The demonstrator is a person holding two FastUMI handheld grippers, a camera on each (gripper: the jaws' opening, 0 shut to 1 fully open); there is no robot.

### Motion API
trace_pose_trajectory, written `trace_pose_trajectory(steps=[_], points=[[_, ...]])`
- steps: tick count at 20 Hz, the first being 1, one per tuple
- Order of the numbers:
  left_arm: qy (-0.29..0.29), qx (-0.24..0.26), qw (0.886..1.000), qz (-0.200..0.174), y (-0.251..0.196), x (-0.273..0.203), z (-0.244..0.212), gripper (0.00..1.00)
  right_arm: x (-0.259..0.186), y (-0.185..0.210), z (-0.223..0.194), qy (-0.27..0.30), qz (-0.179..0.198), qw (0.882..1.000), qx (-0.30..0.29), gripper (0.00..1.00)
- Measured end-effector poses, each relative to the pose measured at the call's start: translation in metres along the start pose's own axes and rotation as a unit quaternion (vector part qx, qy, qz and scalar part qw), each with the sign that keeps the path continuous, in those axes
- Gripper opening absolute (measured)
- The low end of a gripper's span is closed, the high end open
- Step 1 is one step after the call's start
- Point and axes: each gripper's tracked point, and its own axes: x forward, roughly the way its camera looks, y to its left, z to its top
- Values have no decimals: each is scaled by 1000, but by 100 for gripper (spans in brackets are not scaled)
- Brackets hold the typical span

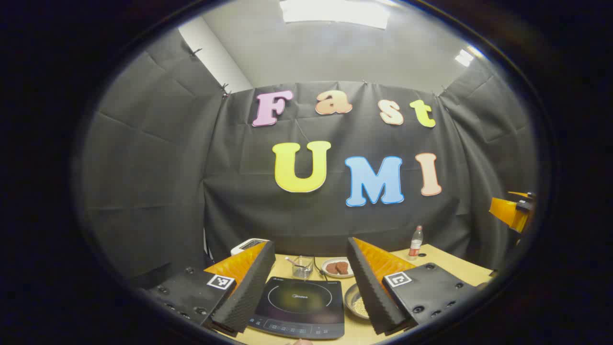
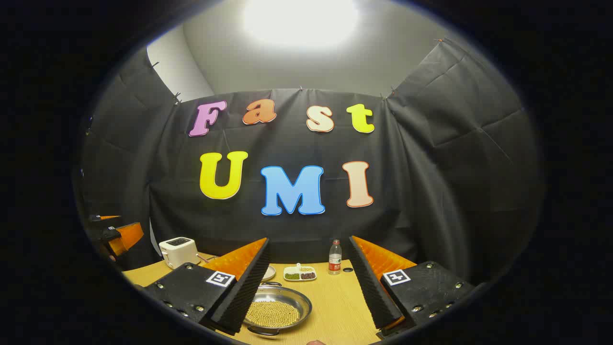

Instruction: First push the handle of the pot to place it horizontally, then grasp the pot with both hands and set it on the induction cooktop.

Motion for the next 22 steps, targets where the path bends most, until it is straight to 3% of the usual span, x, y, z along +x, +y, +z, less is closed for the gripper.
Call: trace_pose_trajectory(steps=[22], points=[[-7,8,1000,0,-4,-5,4,98,6,-1,-5,5,7,1000,-3,97]])
